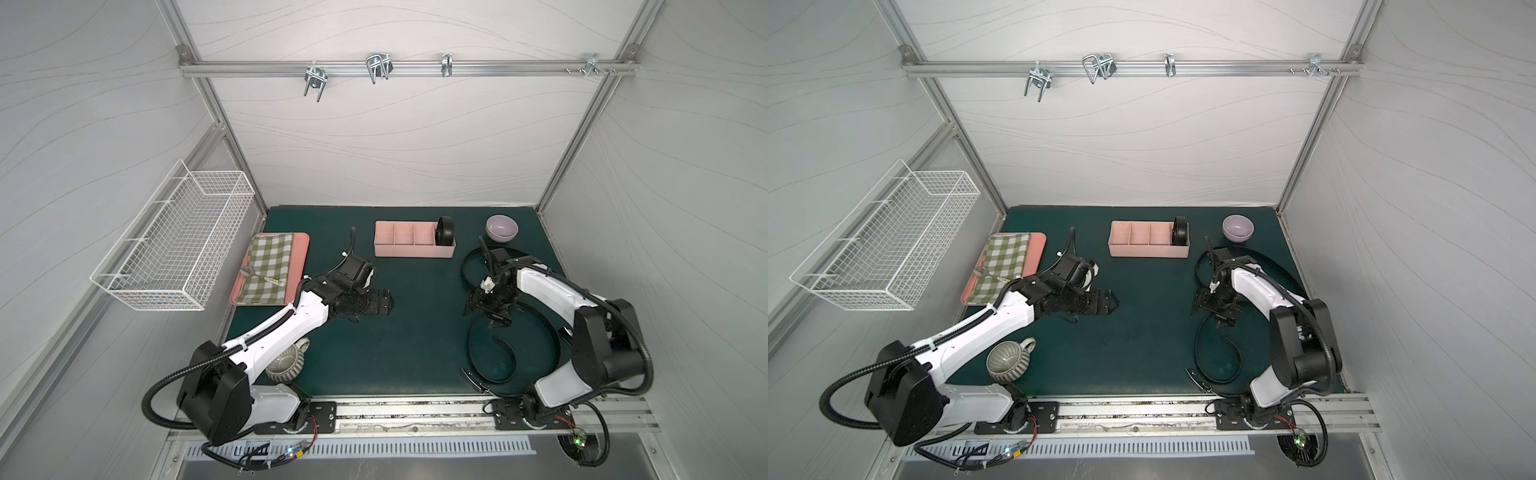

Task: Place the belts into the storage roll
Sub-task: Move the belt at the center of the board.

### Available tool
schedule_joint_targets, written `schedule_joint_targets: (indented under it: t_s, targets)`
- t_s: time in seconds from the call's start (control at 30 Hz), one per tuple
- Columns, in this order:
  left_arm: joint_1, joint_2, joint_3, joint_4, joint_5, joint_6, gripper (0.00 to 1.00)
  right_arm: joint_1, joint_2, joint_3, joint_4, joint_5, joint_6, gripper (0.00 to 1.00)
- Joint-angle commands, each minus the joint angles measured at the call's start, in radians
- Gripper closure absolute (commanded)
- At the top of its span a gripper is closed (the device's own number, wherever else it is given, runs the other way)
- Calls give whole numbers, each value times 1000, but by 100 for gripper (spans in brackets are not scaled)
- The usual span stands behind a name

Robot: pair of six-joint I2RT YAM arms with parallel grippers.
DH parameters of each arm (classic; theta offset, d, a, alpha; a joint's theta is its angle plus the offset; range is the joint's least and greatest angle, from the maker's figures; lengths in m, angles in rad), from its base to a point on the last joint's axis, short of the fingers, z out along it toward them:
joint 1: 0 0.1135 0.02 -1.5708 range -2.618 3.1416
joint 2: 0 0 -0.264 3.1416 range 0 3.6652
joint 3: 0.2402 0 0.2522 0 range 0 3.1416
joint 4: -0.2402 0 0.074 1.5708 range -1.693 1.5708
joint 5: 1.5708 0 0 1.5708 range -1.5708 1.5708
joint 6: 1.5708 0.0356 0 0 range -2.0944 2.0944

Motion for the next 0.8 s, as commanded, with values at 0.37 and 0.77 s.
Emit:
schedule_joint_targets:
  t_s: [0.37, 0.77]
  targets:
    - [205, -126, 31, -104, 209, 58, 1, 156, 156, 69, 88, 151, 17, 88]
    - [628, -415, 6, -144, 79, 10, 1, 768, 445, 590, 132, 168, -103, 91]
